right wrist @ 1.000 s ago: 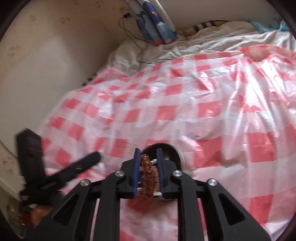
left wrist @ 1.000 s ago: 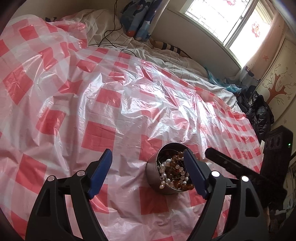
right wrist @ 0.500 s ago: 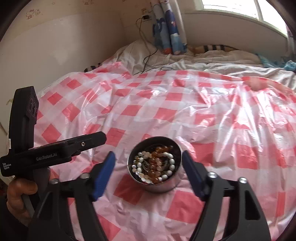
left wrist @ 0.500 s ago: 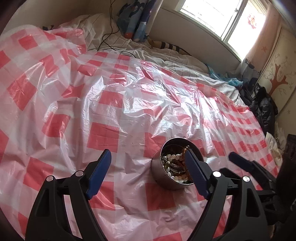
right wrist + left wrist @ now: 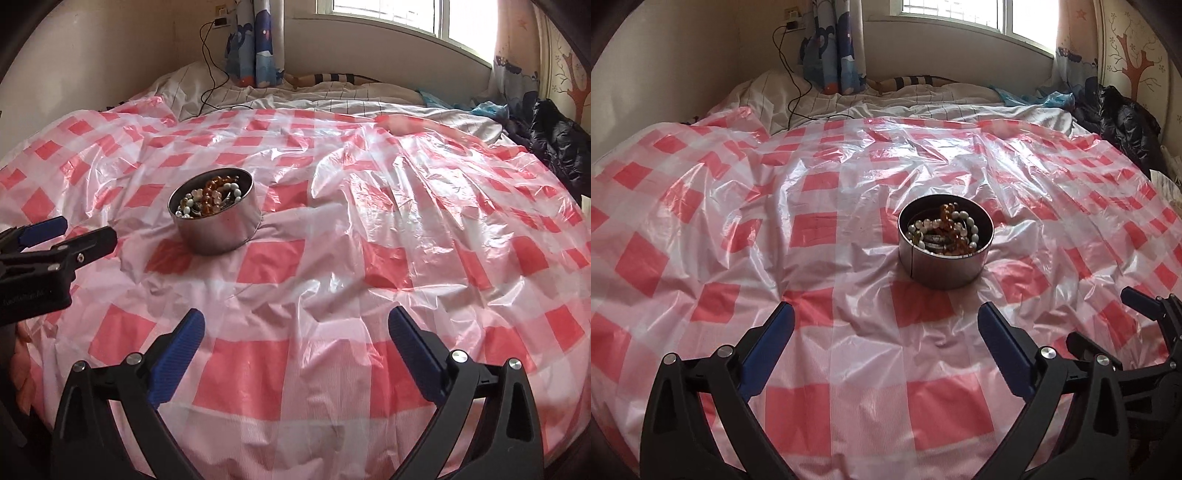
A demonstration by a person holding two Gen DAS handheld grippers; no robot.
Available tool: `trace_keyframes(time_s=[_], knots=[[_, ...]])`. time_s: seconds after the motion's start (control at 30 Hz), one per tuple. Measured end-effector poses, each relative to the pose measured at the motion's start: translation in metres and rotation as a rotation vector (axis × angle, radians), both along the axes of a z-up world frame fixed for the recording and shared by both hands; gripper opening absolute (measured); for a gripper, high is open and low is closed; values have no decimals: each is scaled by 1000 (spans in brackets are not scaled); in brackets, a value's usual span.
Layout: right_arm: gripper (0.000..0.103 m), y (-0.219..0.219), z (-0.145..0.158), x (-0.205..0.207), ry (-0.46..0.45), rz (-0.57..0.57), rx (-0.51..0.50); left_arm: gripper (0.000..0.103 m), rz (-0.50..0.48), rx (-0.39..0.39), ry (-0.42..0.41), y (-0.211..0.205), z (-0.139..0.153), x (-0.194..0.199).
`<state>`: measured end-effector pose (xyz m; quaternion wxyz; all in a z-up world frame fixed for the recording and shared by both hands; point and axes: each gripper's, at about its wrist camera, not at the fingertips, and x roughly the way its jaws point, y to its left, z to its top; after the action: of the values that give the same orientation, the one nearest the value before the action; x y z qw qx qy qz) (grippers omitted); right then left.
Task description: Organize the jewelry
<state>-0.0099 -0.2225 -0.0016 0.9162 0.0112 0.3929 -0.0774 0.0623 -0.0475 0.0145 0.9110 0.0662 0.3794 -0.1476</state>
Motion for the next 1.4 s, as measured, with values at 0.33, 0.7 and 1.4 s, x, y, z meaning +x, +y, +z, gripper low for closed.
trace_keyframes(time_s=[0.33, 0.7, 1.4], knots=[[95, 12, 12, -23, -51, -38, 11, 95, 62, -4, -34, 12, 8, -40], [95, 18, 11, -20, -128, -93, 0, 95, 82, -13, -30, 20, -1, -39], [95, 2, -7, -11, -122, -188, -7, 95, 22, -68, 9, 6, -6, -33]])
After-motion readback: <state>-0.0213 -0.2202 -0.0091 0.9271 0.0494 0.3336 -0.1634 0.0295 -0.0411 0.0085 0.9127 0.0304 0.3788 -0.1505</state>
